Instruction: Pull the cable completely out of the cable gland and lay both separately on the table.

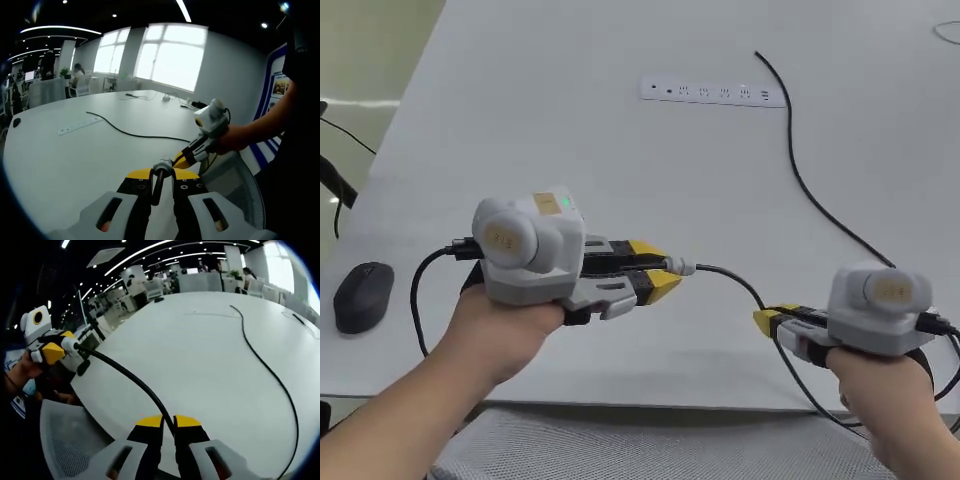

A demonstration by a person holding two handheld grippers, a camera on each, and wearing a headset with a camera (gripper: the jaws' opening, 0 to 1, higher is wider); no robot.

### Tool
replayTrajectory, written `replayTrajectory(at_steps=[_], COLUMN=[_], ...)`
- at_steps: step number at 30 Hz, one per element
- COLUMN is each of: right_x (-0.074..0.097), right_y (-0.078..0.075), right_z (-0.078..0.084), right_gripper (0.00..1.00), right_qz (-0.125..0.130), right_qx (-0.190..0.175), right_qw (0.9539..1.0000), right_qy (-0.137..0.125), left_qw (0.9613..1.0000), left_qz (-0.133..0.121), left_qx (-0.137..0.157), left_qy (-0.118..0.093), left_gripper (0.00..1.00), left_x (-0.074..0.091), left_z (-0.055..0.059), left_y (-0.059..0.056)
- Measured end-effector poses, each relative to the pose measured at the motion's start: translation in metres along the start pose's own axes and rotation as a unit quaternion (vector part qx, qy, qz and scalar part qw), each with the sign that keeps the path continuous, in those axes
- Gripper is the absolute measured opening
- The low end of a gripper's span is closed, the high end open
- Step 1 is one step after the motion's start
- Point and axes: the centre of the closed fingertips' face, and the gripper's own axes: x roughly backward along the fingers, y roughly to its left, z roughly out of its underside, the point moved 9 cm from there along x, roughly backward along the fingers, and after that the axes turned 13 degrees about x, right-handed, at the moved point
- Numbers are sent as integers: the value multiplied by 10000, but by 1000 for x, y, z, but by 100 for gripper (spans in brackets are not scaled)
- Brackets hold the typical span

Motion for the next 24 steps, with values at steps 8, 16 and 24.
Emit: replayTrajectory(at_steps=[8,16,24], right_x=[17,13,4], right_y=[12,49,75], right_z=[-34,-70,-83], right_gripper=[21,31,22], right_qz=[-138,-536,-704], right_qx=[1239,3150,3595], right_qw=[9909,9453,9279], right_qy=[-509,-658,-701], left_qw=[10000,9999,9998], left_qz=[41,123,131], left_qx=[41,63,55], left_qy=[42,94,117], left_gripper=[15,15,15], left_x=[-1,-1,2], left_z=[1,1,2], left_y=[2,2,2])
